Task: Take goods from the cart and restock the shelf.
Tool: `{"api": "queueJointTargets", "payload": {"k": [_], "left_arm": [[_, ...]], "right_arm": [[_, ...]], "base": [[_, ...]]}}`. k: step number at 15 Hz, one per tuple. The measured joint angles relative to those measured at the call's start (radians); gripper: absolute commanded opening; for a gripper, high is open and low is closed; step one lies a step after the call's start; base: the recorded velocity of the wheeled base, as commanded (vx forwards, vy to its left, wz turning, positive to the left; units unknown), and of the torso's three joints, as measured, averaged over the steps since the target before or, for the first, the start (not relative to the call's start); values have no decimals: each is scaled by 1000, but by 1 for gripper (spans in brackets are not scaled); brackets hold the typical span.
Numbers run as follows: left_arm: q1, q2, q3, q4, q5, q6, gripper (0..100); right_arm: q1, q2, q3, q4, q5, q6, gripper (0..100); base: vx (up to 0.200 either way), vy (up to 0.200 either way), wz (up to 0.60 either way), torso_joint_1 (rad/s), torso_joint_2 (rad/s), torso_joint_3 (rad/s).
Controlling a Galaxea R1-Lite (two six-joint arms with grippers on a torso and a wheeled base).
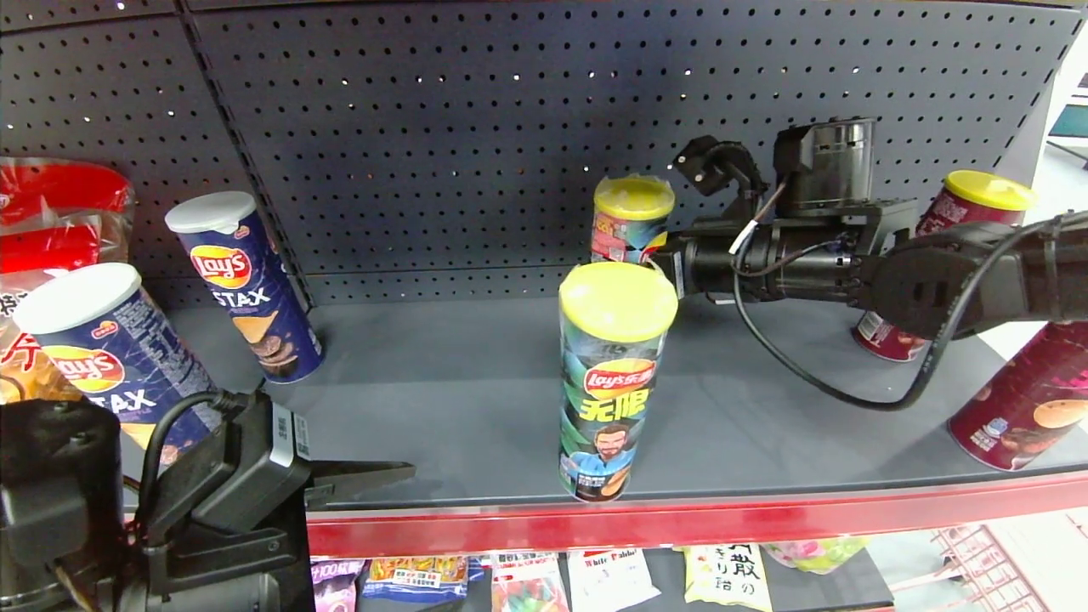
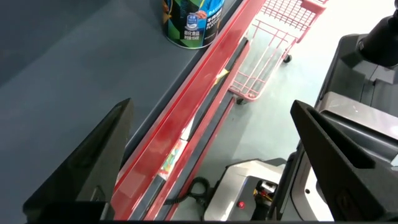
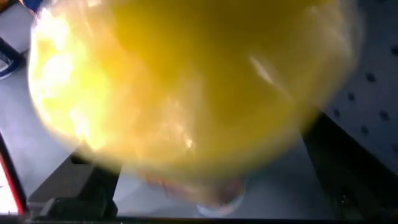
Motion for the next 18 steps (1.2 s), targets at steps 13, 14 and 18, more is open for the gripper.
{"api": "queueJointTargets", "payload": {"k": [13,14,18], "left_arm": [[48,180,-149,-3,50,2,100],[48,203,-163,-4,49,3,100],[31,285,-197,-7,44,6,100]], "right_arm": [[-2,-553,620,5,-143,27,100],[-2,-628,672,9,-145,27,100],[-60,-905,819,19,-258,31,100]], "base": [[0,0,0,0,0,0],[0,0,0,0,0,0],[0,0,0,0,0,0]]}}
